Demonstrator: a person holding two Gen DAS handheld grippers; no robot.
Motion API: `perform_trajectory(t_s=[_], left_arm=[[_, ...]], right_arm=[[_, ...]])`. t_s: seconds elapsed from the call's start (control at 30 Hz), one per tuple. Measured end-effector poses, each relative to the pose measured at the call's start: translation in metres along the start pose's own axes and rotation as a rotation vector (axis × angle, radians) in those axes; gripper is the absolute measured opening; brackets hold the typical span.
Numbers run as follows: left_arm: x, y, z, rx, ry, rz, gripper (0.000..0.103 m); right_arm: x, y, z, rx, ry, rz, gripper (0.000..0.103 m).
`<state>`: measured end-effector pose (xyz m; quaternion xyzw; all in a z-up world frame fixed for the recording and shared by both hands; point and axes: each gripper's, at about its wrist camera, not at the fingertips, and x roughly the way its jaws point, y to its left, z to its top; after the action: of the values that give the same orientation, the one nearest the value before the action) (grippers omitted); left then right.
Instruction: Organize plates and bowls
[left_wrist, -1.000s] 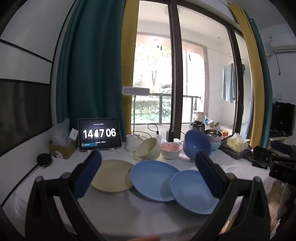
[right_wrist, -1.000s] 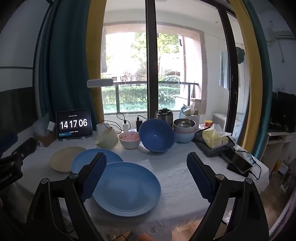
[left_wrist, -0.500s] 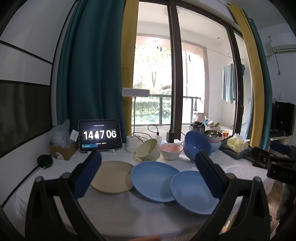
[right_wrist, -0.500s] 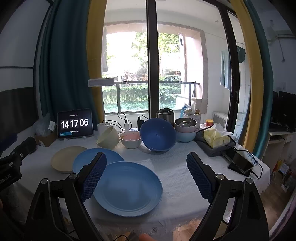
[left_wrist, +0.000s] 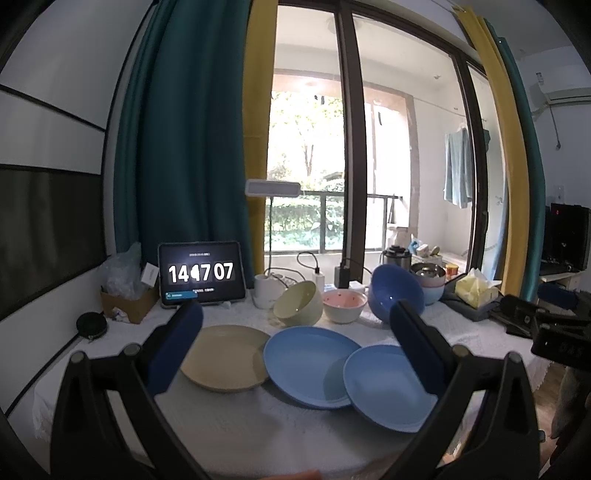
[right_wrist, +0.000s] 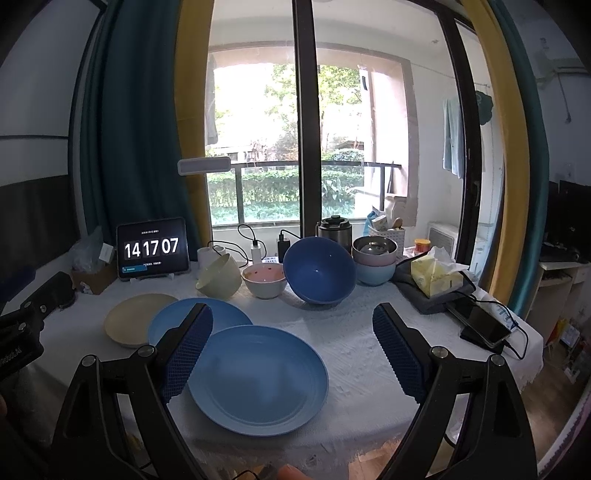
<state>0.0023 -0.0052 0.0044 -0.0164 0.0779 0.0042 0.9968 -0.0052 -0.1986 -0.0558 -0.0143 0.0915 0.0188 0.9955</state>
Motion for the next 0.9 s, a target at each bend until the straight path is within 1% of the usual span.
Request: perform_trajectory(t_s=[0.5, 0.6, 0.7, 0.9], left_arm=[[-0.004, 0.001, 0.0, 0.0, -0.006, 0.002, 0.102], [-0.007, 0.004, 0.002, -0.014, -0.035, 0.017, 0.102], [-0.003, 0.008, 0.004, -0.031, -0.021, 0.016, 0.102], [-0.005, 0.004, 0.001, -0.026, -0.016, 0.007, 0.102]], right_arm=[[0.007, 0.004, 0.007, 0.002, 0.002, 0.019, 0.091], [0.007, 0.002, 0.011, -0.016, -0.014, 0.008, 0.091], [0.009, -0.001, 0.014, -0.006, -0.02, 0.004, 0.091], [0.004, -0.005, 0.014, 0.009, -0.028, 0.019, 0.091]])
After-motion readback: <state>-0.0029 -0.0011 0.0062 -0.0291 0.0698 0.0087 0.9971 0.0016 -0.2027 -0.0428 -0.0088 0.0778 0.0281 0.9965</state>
